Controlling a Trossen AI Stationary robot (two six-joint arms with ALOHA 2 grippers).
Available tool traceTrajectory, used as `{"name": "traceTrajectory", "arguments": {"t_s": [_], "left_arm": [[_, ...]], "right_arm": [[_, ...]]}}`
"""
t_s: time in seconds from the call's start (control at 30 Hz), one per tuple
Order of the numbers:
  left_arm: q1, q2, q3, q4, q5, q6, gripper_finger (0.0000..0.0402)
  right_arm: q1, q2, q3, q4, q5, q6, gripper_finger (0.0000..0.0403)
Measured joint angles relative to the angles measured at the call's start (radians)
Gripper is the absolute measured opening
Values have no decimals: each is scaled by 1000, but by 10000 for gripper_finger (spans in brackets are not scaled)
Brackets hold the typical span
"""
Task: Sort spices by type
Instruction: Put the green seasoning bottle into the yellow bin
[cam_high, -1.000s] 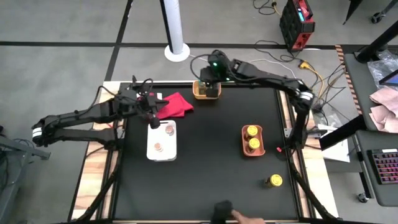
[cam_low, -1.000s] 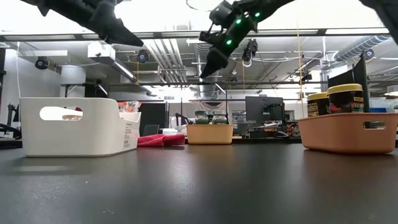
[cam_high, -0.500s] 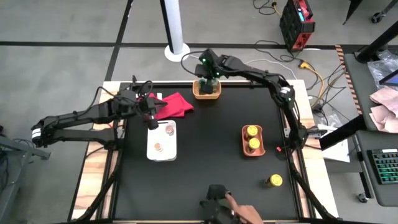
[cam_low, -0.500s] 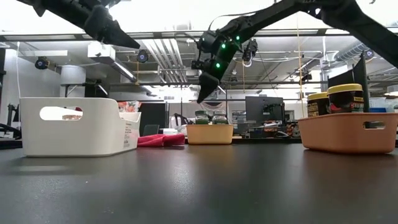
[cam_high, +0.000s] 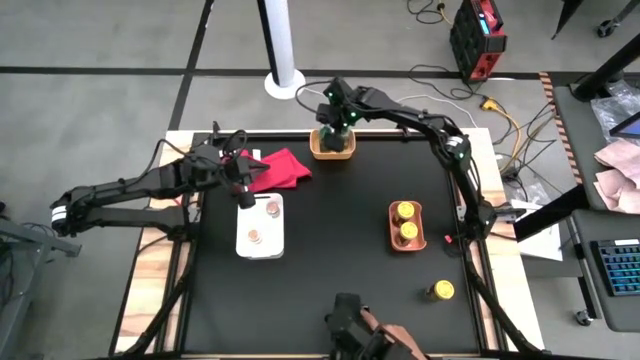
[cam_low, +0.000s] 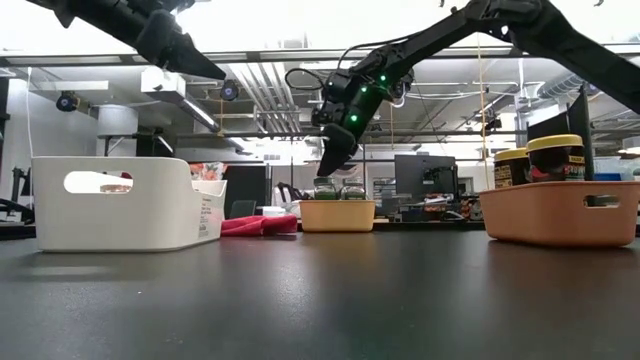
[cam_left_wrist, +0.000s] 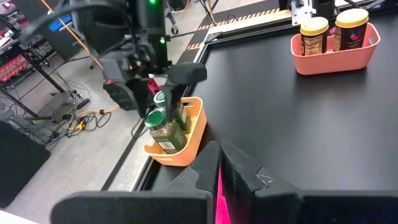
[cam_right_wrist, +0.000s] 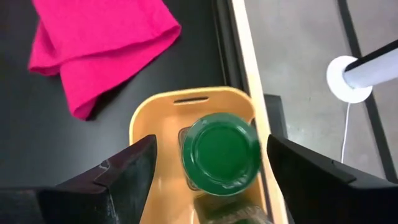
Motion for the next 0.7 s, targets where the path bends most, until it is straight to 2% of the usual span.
{"name": "traceTrajectory", "arguments": {"t_s": [0.27, 0.4, 0.7], "left_arm": [[0, 12, 0, 1, 0, 0, 0], [0, 16, 0, 2, 0, 0, 0], [0, 17, 0, 3, 1, -13, 0]], "right_arm": [[0, 7, -3, 1, 4, 11, 296], [0, 7, -3, 3, 5, 50, 279], [0, 7, -21, 31, 9, 19, 233]]}}
